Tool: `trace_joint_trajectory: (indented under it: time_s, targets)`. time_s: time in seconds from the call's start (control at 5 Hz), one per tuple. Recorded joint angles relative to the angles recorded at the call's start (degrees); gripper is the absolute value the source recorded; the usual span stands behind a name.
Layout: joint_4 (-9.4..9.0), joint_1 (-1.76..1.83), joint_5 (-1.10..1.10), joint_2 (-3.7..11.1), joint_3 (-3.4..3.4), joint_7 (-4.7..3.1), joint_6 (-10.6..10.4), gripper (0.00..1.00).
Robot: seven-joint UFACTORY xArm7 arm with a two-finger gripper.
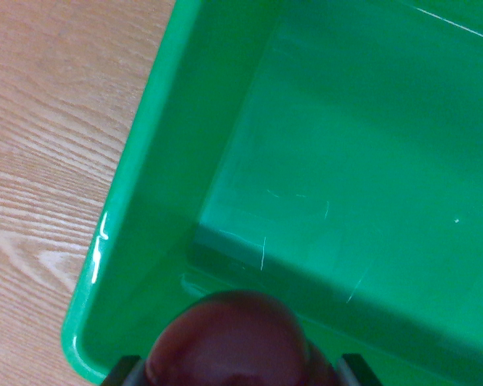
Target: Pick fruit
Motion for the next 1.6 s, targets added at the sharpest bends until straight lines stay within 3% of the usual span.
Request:
trace_joint_trajectory:
  time_s: [0.2, 0.4, 0.6, 0.8, 1.6]
  targets:
    - [0.00, 0.00, 0.00, 0.00, 0.00, 0.00, 0.0, 1.00]
    - [0.92, -0.03, -0.01, -0.85, -0.01, 0.07, 1.8, 1.00]
    - [0.92, -0.03, -0.01, -0.85, -0.01, 0.07, 1.8, 1.00]
    - [1.76, -0.06, -0.01, -1.62, -0.02, 0.14, 3.4, 1.00]
    - [2.86, -0.09, -0.02, -2.63, -0.04, 0.22, 5.5, 1.00]
